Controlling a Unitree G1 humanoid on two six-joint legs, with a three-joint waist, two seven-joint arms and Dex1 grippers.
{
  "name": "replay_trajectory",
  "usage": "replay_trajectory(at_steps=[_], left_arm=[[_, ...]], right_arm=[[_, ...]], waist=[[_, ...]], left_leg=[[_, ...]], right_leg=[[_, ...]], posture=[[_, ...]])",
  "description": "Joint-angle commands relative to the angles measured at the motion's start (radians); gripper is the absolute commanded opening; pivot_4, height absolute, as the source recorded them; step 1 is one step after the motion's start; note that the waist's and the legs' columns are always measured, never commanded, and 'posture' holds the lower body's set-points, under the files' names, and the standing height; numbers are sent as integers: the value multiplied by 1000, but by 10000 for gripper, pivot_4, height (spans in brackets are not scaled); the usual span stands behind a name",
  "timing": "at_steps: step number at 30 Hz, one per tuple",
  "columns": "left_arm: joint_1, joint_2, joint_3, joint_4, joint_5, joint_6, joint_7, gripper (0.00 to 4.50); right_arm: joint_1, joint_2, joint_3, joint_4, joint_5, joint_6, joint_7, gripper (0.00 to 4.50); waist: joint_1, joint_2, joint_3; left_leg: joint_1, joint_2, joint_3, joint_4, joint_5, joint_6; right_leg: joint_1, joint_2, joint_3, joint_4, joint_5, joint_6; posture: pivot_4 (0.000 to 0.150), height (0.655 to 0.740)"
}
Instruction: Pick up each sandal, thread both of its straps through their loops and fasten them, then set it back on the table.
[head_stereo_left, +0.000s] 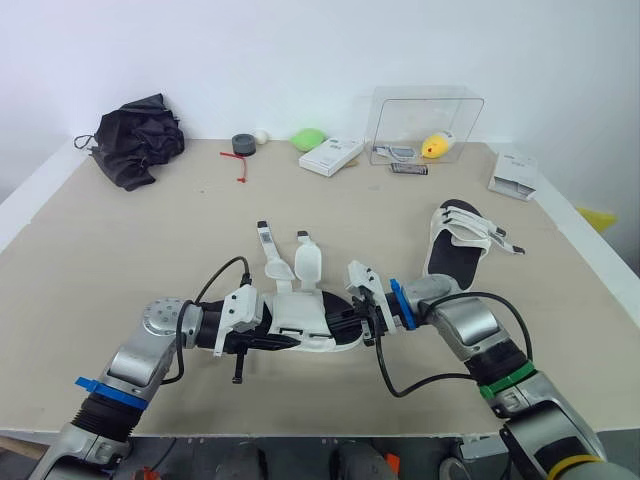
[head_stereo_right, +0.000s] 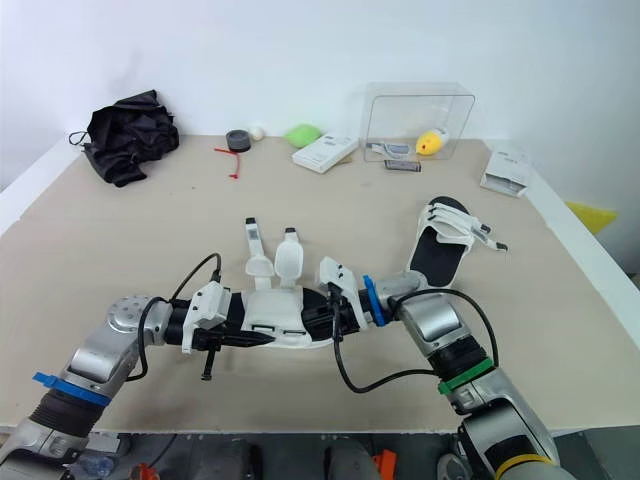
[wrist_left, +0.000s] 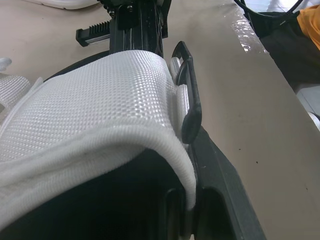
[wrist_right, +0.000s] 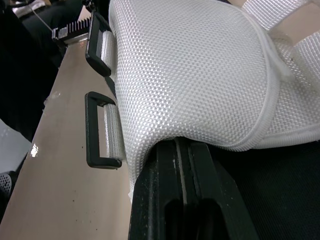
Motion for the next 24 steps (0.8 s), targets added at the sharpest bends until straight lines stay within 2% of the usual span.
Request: replay_trajectory(at_steps=[1,8,11,18,21,24], left_arm=[[-6,-15,-3,-18,-17,-15,-4,0],[-1,-12,21,-13,-7,-28,35,0],[-6,-11,43,-8,-24,-14,54,9180],[-7,13,63,-35,-72,65,37,43886],[11,66,101,-93,-122,160,43,44767],[34,175,132,-160,-201,352,19,44767]], right_arm=[[45,-32,108,83,-112,36,-12,598],[39,-35,102,83,-112,39,7,598],[32,-33,100,84,-110,40,15,0],[22,-29,99,85,-105,44,23,0],[19,-30,95,78,-100,50,28,0],[18,-32,95,76,-96,51,35,0]], waist=[[0,0,0],[0,0,0],[0,0,0],[0,0,0],[0,-1,1],[0,-1,1]], left_leg=[[0,0,0,0,0,0],[2,2,0,-1,0,0],[2,2,1,-2,0,0],[4,1,1,-8,0,0],[4,1,1,-11,0,0],[4,2,0,-13,0,0]], right_leg=[[0,0,0,0,0,0],[-2,-2,0,0,0,-1],[-2,-3,-1,0,-1,-1],[-2,-3,-1,-1,-2,-3],[-1,-2,0,-1,-4,-4],[-2,-1,-1,-1,-5,-5]], posture=[[1500,7400],[1500,7400],[1500,7400],[1500,7400],[1500,7400],[1500,7400]])
